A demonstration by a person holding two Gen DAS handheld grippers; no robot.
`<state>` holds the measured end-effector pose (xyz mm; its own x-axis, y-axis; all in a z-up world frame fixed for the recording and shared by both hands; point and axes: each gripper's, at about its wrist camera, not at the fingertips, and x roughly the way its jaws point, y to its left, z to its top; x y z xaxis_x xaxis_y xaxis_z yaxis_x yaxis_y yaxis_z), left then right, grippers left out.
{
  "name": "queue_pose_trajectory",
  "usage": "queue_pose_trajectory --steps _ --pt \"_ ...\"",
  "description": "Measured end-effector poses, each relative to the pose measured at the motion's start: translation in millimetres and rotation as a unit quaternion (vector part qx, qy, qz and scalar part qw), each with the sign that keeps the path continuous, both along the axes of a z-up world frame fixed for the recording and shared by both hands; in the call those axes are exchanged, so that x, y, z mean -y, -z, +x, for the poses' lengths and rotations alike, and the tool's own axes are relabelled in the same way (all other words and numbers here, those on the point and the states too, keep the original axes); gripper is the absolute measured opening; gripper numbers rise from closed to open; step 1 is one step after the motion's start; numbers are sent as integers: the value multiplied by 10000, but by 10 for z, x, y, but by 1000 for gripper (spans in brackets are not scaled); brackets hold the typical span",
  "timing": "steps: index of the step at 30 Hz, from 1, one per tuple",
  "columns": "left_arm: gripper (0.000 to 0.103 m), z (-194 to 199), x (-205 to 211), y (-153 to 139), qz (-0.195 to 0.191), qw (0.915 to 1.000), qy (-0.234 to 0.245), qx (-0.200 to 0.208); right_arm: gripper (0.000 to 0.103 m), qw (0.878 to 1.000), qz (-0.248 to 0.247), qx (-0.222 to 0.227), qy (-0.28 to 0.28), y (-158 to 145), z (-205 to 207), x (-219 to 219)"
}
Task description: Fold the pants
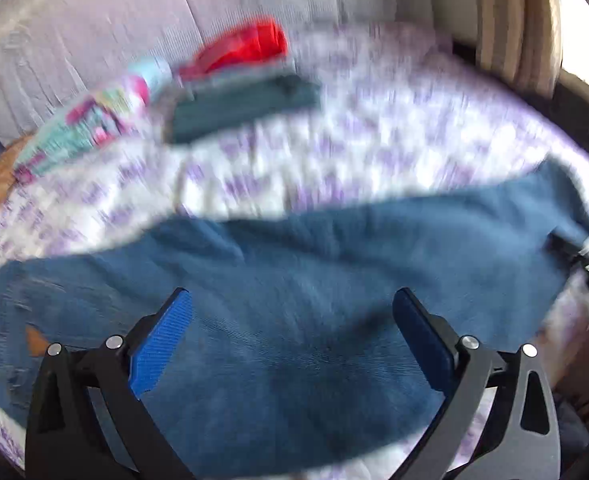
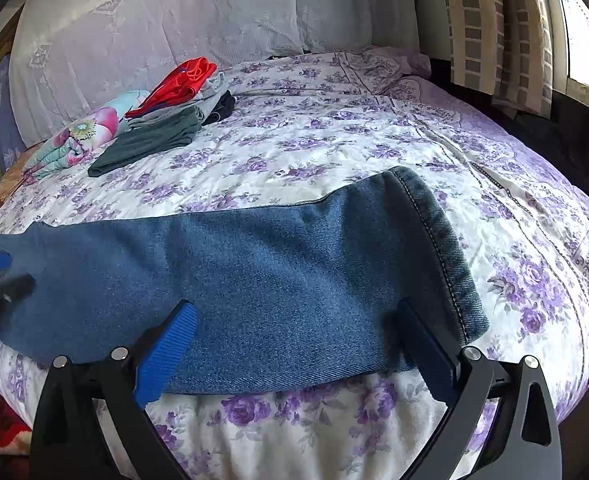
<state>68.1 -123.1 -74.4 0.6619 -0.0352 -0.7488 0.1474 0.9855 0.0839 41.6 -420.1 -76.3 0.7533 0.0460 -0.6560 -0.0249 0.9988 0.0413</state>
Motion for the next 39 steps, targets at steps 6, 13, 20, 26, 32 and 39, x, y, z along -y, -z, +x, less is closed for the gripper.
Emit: queue_pose_trajectory --steps 6,13,20,26,32,39 --pt "99 -34 -214 -40 -737 9970 -222 27 99 9915 1270 250 138 -353 -188 362" --pt "98 -310 -653 -97 -1363 9890 -550 177 99 9505 2994 -47 831 -248 -352 987" --pt "98 -810 -1321 -315 -1437 9793 -1163 819 100 8648 4918 -268 977 239 -356 1215" --pt "98 -1010 -2004 -276 -1813 9630 -1761 940 99 8864 4483 -245 1127 207 -177 1090" --pt "98 -1254 -2334 -340 -2798 9418 -1492 1121 54 9074 3900 0 1564 237 -129 1085" --pt "98 -1449 -2733 -413 -2465 9258 -2574 1262 31 9160 3677 227 1590 291 -184 1105"
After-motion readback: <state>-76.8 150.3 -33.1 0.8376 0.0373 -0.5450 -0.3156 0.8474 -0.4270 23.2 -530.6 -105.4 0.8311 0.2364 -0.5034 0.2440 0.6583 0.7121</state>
